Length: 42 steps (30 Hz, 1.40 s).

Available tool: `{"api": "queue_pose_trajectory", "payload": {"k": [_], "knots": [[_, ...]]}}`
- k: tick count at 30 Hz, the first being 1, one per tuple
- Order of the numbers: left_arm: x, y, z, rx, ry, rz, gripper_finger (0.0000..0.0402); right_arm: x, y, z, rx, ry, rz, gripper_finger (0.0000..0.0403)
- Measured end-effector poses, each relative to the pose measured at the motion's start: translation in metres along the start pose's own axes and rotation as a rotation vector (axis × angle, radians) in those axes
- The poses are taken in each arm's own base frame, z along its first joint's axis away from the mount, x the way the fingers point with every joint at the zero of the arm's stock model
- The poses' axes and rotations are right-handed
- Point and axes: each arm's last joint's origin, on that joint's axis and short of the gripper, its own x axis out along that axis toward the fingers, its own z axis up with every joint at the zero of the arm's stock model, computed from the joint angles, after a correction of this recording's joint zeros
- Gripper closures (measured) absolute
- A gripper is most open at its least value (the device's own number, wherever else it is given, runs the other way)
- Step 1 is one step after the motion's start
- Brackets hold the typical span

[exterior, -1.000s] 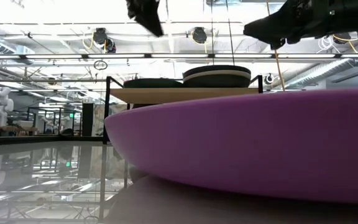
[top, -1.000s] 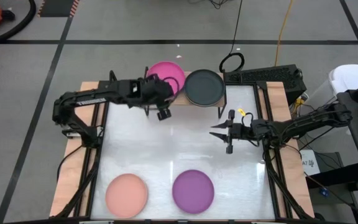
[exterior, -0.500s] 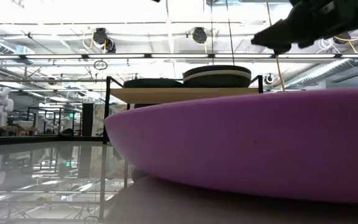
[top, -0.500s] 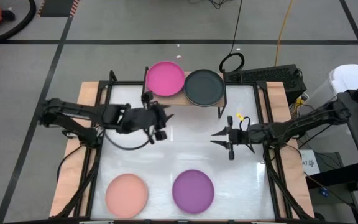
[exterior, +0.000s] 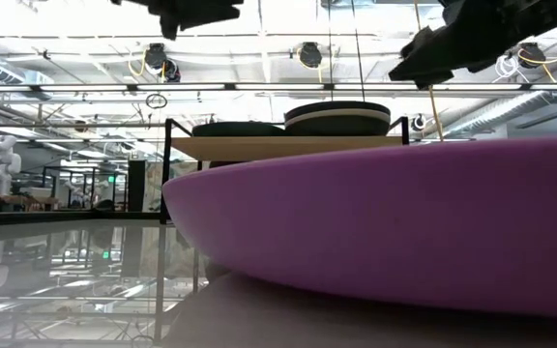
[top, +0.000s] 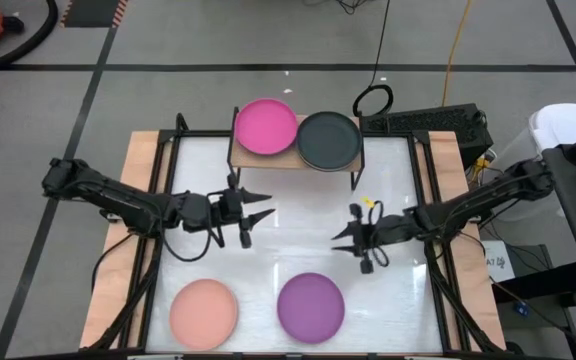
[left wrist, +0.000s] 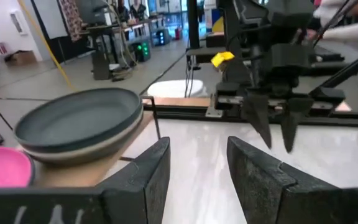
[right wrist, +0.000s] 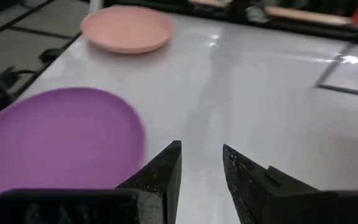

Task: Place and stack plates onto a shelf
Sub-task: Stack the purple plate on top of the pink plate on the shelf

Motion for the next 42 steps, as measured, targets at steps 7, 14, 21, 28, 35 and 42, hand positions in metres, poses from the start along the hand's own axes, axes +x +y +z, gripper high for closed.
{"api": "queue_pose_trajectory", "payload": {"k": [7, 14, 21, 28, 35, 42], "knots": [[-0.004, -0.002, -0.020, -0.051, 0.015, -0.011, 0.0236, 0.040, 0.012, 0.011, 0.009, 0.093, 0.148, 0.0303], [-0.006, -0.006, -0.018, -0.054, -0.004, -0.033, 0.0236, 0.060, 0.020, 0.002, 0.092, 0.238, 0.267, 0.0303], [-0.008, -0.010, -0.018, -0.047, -0.002, -0.047, 0.0236, 0.064, 0.030, -0.019, 0.130, 0.406, 0.268, 0.0303], [-0.008, -0.009, -0.019, -0.049, 0.004, -0.046, 0.0236, 0.076, 0.030, -0.016, 0.144, 0.315, 0.268, 0.0303], [-0.007, -0.009, -0.020, -0.044, 0.010, -0.046, 0.0236, 0.078, 0.023, -0.014, 0.182, 0.299, 0.242, 0.0303], [-0.005, -0.005, -0.021, -0.030, 0.019, -0.026, 0.0236, 0.078, 0.022, -0.014, 0.179, 0.293, 0.225, 0.0303]]}}
